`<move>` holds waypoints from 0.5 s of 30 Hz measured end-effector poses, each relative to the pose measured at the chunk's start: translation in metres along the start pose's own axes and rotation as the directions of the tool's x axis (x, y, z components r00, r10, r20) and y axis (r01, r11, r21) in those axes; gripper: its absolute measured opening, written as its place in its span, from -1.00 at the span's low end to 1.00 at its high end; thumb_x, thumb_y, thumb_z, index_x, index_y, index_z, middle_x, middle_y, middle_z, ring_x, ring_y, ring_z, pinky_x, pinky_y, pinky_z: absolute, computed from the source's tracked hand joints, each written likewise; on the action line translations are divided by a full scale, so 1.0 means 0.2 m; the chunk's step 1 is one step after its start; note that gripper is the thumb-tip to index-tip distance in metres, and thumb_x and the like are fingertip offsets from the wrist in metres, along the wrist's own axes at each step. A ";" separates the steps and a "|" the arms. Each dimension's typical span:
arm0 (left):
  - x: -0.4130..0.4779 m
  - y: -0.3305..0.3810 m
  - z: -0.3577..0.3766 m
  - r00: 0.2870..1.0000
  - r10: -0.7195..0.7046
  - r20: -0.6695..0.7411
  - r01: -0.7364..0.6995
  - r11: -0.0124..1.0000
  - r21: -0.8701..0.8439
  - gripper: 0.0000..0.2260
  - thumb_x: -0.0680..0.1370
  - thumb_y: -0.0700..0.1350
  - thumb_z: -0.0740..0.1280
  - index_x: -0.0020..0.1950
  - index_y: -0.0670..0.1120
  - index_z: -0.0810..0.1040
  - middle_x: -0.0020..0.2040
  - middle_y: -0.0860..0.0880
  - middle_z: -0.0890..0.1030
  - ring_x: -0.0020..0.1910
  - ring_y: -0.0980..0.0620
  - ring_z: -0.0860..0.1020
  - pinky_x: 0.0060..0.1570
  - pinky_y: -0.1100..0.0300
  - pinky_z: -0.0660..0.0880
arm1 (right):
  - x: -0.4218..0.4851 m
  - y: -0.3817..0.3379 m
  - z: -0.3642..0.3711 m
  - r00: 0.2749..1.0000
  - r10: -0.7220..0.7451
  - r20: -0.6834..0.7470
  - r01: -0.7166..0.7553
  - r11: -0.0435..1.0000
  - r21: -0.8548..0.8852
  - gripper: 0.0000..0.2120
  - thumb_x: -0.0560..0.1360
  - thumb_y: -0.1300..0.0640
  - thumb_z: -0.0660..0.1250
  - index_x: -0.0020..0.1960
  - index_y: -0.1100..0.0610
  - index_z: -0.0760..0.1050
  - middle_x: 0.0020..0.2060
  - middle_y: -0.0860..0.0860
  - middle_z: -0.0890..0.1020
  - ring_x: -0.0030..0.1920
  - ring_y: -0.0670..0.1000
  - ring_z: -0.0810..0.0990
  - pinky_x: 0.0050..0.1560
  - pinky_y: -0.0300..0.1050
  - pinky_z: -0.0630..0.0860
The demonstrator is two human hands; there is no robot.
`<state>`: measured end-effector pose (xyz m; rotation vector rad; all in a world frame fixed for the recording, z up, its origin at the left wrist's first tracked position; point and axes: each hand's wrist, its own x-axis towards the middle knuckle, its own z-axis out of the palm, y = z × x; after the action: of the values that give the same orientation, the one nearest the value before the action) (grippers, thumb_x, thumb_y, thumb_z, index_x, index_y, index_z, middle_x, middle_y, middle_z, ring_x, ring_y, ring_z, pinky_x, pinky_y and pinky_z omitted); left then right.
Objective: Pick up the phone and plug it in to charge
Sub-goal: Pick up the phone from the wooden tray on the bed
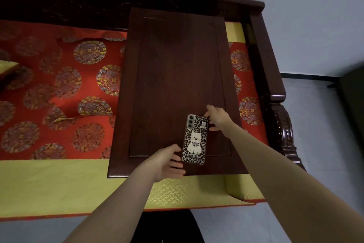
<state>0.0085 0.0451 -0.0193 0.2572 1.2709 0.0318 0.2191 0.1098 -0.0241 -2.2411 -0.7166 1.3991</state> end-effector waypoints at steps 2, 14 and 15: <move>0.01 -0.01 0.00 1.000 -0.010 0.020 0.013 0.993 -0.119 -0.63 0.54 -0.06 0.27 0.17 -0.34 0.44 0.14 -0.39 0.50 0.06 -0.32 0.58 0.01 -0.05 0.55 | 0.01 0.00 0.00 1.000 0.002 0.004 -0.002 0.998 -0.060 -0.61 0.57 -0.08 0.10 0.03 0.23 0.50 -0.04 0.08 0.51 0.02 0.07 0.49 -0.39 -0.15 0.47; 0.01 -0.04 0.03 0.994 0.096 -0.042 -0.104 0.948 -0.301 -0.67 0.49 -0.17 0.30 0.20 -0.32 0.48 0.12 -0.22 0.53 0.07 -0.12 0.57 0.18 0.12 0.45 | -0.03 0.11 -0.11 0.982 -0.123 0.145 0.124 0.992 0.005 -0.94 0.52 0.20 0.32 -0.02 0.19 0.51 -0.10 0.15 0.61 -0.14 0.07 0.63 -0.13 -0.02 0.65; 0.02 -0.03 0.03 0.993 0.103 -0.060 -0.115 0.960 -0.256 -0.69 0.49 -0.17 0.31 0.18 -0.31 0.50 0.07 -0.20 0.54 0.00 -0.08 0.57 0.13 0.13 0.45 | -0.04 0.12 -0.13 0.971 -0.154 0.184 0.154 0.988 0.014 -0.95 0.52 0.23 0.33 -0.04 0.20 0.54 -0.14 0.14 0.63 -0.19 0.03 0.64 -0.16 -0.05 0.65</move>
<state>0.0152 0.0379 -0.0220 0.1006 1.2819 0.2981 0.2446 0.0837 -0.0216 -2.0245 -0.9307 1.5419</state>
